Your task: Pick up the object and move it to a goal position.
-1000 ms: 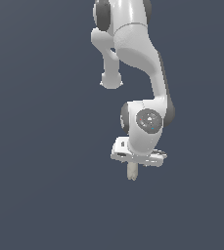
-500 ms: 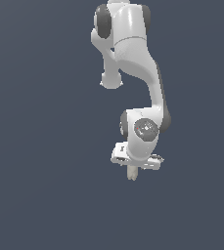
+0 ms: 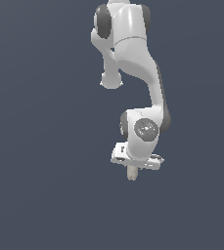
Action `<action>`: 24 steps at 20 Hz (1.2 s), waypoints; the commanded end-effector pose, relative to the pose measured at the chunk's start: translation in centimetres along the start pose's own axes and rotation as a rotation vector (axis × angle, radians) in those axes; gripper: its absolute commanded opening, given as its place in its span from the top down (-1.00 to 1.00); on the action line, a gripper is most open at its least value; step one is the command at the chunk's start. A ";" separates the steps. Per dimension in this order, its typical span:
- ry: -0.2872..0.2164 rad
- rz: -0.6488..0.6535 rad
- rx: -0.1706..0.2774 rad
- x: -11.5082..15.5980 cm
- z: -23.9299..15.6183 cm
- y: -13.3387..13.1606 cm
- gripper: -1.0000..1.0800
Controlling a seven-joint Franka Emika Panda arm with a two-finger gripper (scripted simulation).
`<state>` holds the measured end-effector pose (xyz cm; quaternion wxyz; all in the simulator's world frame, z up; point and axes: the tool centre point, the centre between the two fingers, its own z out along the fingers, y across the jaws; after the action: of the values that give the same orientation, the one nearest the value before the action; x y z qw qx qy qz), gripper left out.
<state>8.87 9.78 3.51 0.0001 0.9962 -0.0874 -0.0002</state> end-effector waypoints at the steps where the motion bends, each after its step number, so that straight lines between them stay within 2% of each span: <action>1: 0.000 0.000 0.000 0.0 0.0 0.0 1.00; 13: 0.000 0.000 0.000 -0.9 -1.9 1.3 1.00; 24: 0.000 0.000 0.000 -3.8 -8.1 5.7 1.00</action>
<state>4.79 5.52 10.50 0.0000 0.9962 -0.0873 -0.0006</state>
